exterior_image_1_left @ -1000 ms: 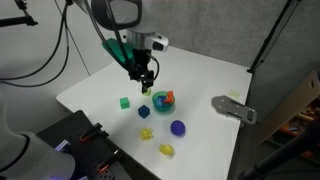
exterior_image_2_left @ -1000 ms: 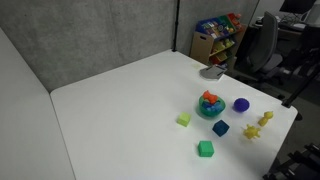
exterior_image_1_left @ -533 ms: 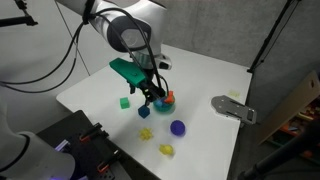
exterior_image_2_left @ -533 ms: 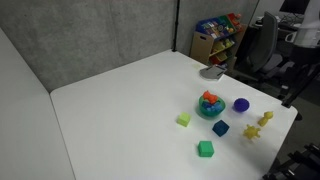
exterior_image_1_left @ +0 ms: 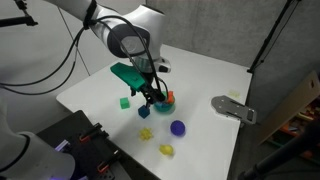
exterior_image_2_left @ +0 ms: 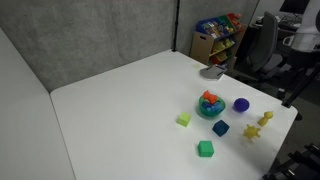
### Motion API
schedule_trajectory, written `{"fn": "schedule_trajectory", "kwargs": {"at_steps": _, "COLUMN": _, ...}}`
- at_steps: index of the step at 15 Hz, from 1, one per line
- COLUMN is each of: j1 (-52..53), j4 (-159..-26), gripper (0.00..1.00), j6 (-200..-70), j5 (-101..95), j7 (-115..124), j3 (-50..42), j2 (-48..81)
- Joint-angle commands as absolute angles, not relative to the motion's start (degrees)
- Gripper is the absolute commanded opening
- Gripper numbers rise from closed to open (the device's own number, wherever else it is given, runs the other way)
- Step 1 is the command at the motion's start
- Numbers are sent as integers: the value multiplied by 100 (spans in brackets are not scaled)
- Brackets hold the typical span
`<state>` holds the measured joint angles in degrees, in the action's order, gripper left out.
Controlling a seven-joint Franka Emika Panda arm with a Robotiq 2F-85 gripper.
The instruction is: Put the round yellow toy in the bowl
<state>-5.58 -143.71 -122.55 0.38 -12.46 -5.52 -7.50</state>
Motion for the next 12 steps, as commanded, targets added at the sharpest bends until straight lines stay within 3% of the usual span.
{"fn": "schedule_trajectory", "kwargs": {"at_steps": 1, "j1": -538, "j4": -14619, "gripper": 100, "j6": -12886, "j5": 63, "j7": -1501, "j3": -617, "j2": -517}}
{"fn": "schedule_trajectory", "kwargs": {"at_steps": 12, "j1": -701, "j4": -14736, "gripper": 100, "j6": -14652, "j5": 216, "j7": -1903, "j3": -532, "j2": 1235}}
